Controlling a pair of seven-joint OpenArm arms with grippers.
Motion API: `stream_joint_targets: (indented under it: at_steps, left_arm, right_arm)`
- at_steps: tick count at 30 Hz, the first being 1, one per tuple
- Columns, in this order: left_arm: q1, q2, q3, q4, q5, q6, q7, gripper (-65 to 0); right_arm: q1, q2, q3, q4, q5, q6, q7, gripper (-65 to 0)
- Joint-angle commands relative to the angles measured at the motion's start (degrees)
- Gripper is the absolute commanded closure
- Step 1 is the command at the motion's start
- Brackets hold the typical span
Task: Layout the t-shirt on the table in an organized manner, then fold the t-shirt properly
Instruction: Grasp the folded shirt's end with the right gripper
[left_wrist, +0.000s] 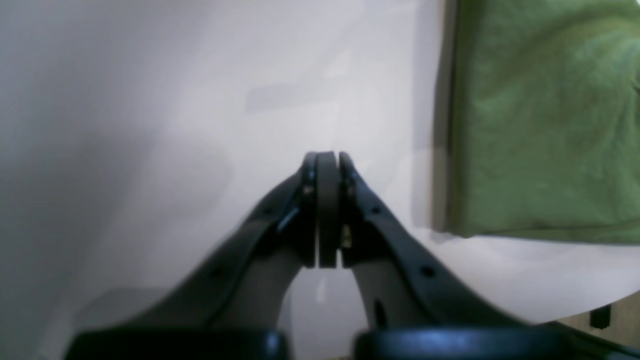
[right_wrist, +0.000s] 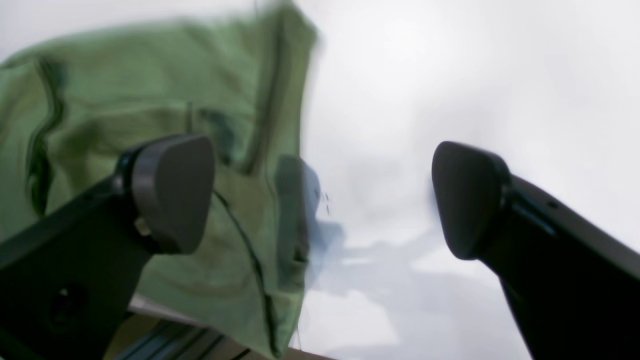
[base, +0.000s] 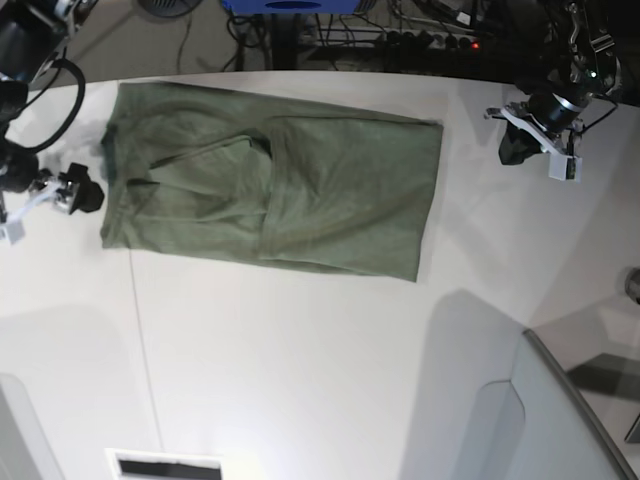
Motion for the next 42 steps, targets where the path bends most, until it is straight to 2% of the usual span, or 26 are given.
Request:
stream_joint_targets:
  at_steps: [1, 3, 5, 12, 16, 21, 31, 32, 34, 38, 42]
  left_arm:
    - [0.16, -0.88, -0.25, 0.77, -0.89, -0.10, -1.04, 0.0]
    - [0.25, -0.88, -0.25, 0.77, -0.89, -0.10, -1.04, 0.0]
    - [0.25, -0.88, -0.25, 0.77, -0.89, -0.10, -1.04, 0.0]
    - [0.34, -0.88, -0.25, 0.77, -0.89, -0.10, -1.04, 0.0]
    - [0.42, -0.88, -0.34, 0.77, -0.89, -0.10, -1.04, 0.0]
    - [0.42, -0.88, -0.43, 0.77, -0.89, -0.10, -1.04, 0.0]
    - [0.34, -0.88, -0.25, 0.77, -0.89, -0.10, -1.04, 0.0]
    - [0.25, -0.88, -0.25, 0.77, -0.89, -0.10, -1.04, 0.0]
    - [0.25, -0.88, -0.25, 0.77, -0.89, -0.10, -1.04, 0.0]
    - [0.34, -0.88, -0.25, 0.77, -0.89, -0.10, -1.04, 0.0]
    - [0.42, -0.88, -0.43, 0.77, -0.89, -0.10, -1.04, 0.0]
  right_arm:
    - [1.45, 1.48, 0.04, -2.23, 2.38, 1.39, 0.50, -65.0]
    - [1.89, 2.62, 0.04, -6.98, 3.96, 1.96, 0.68, -65.0]
    - [1.62, 2.44, -0.40, -7.86, 4.93, 1.96, 0.94, -65.0]
    - [0.57, -2.83, -1.37, -7.77, 4.93, 1.96, 0.32, -65.0]
    - [-0.05, -3.53, -7.26, -7.77, 5.02, 1.96, 0.76, -65.0]
    - [-0.75, -4.50, -8.23, -7.77, 5.02, 1.96, 0.76, -65.0]
    - [-4.35, -4.33, -8.84, -3.90, 4.84, 1.96, 0.24, -65.0]
    - [-4.35, -4.33, -9.11, -3.90, 4.84, 1.03, -0.20, -65.0]
    - [-4.35, -4.24, -11.39, -3.90, 4.84, -0.11, -0.38, -65.0]
    - [-4.35, -3.97, -14.91, -3.99, 4.84, -0.28, -0.03, -65.0]
    - [-4.35, -4.06, -15.26, -4.26, 4.84, -0.37, -0.20, -65.0]
